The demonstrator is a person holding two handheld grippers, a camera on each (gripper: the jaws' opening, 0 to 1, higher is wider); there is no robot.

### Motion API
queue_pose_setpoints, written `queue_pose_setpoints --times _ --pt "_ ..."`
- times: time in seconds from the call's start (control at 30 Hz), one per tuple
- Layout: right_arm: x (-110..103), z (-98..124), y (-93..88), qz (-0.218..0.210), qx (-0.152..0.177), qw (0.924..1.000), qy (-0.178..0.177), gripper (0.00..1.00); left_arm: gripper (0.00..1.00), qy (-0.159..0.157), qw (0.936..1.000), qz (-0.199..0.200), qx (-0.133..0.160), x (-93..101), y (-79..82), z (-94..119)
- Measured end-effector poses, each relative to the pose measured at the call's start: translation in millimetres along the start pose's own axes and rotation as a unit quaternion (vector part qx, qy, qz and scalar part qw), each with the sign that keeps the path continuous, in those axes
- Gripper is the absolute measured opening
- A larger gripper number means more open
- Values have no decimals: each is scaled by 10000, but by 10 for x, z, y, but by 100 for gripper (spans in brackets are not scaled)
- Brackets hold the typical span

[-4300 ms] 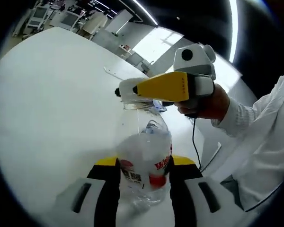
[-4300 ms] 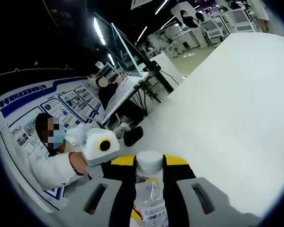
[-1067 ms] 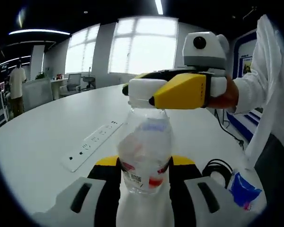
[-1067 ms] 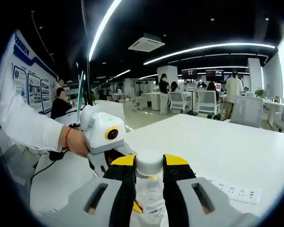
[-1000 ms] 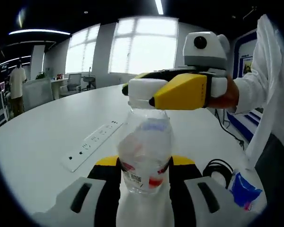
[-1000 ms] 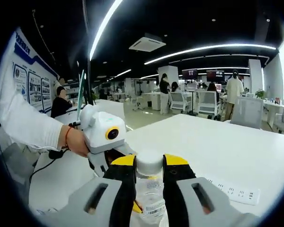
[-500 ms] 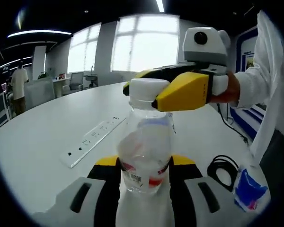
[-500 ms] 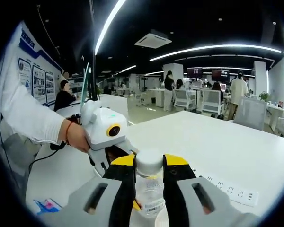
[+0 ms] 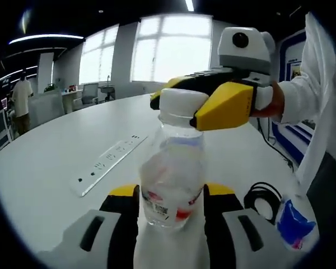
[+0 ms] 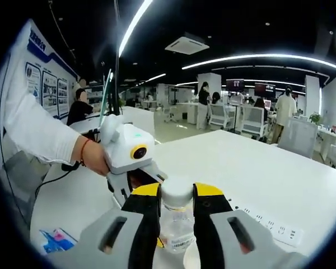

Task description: Arrange the tabletop items into an orderly group along one side of the table until the central work area is clear of visible clutter.

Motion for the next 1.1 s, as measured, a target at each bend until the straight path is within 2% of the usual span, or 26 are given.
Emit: queue_pose_setpoints --times 0.2,0.4,0.57,0.93,1.1 --pt "-27 3 15 -32 -2 10000 40 24 51 33 9999 -65 -80 20 15 24" --pt "-57 11 38 -38 0 10000 31 27 56 161 9998 23 -76 -1 36 76" --pt "-62 35 48 -90 6 10000 -12 31 60 146 9998 122 -72 44 65 118" --pt "-91 181 90 -283 89 9995 -119 36 64 334 9991 232 -75 52 164 259" --pt "-116 270 99 -390 133 9990 -146 40 70 485 9983 308 -103 53 205 341"
Point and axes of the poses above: the point that each gripper's makers call its tool centre point, and the gripper's own axes: z roughly backward along the fingers, x roughly to its right, y roughly out of its top, the point moved 1 cm from there along z, roughly backward along the fingers, and after that the axes turned 14 degrees about -z, right-handed, at the moved point
